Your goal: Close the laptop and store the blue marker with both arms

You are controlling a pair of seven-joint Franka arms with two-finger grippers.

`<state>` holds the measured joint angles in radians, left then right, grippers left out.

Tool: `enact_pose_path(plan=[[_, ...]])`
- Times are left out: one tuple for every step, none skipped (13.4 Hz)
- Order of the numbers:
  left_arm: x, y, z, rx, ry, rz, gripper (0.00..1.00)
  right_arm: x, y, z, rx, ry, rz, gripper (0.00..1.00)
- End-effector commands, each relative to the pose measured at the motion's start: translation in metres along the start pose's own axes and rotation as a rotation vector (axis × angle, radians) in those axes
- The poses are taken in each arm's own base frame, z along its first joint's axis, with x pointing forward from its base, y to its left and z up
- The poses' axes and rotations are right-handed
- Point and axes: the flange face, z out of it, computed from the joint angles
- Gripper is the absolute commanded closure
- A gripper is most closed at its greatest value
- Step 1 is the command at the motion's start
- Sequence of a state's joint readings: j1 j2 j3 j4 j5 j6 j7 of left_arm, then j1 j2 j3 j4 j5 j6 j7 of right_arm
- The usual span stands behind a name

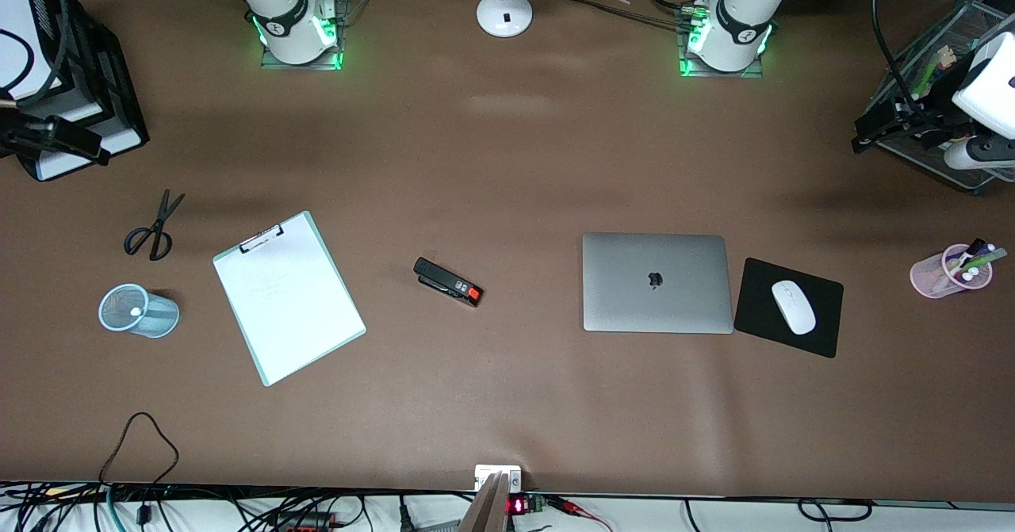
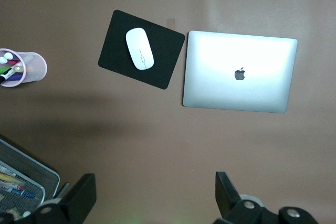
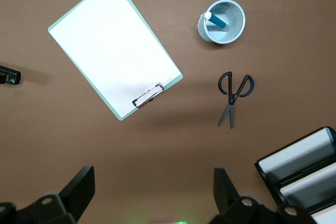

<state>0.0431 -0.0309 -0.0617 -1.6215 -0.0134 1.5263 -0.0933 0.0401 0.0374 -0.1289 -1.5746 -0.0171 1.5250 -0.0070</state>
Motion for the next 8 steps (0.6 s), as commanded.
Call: enact_pose_path(plan=[[-0.0055,-0.0013,-0.0024,-0.019,-0.008,0.016,0.0,-0.0168,-0.0001,-0.0091,0.019,0.024,-0.027,0.0],[-0.0033,-0.002,-0.0049,-0.02,0.003,0.008,0.0,-0.0183,0.0001,-0.0108,0.019,0.027,-0.044,0.0],[-0.0038,-0.0069,-0.0087,-0.022,0.011,-0.001,0.0,-0.0183,0.0001,-0.0108,0.019,0.027,-0.049,0.0],[-0.0048,-0.0094,-0.0095,-0.022,0.011,-0.005,0.0,-0.0183,0.0003,-0.0108,0.018,0.027,-0.049,0.0],[-0.005,-0.0053,-0.0095,-0.021,0.012,-0.002,0.0,-0.0183,0.0003,-0.0108,0.018,0.027,-0.049,0.0],[-0.0042,-0.0044,-0.0083,-0.021,0.012,-0.005,0.0,-0.0184,0.0019,-0.0106,0.018,0.026,-0.046,0.0],[-0.0027,-0.005,-0.0083,-0.024,0.019,-0.014,0.0,-0.0184,0.002,-0.0113,0.018,0.027,-0.046,0.0],[-0.0031,-0.0044,-0.0085,-0.022,0.021,-0.037,0.0,-0.0184,0.002,-0.0113,0.018,0.027,-0.046,0.0]])
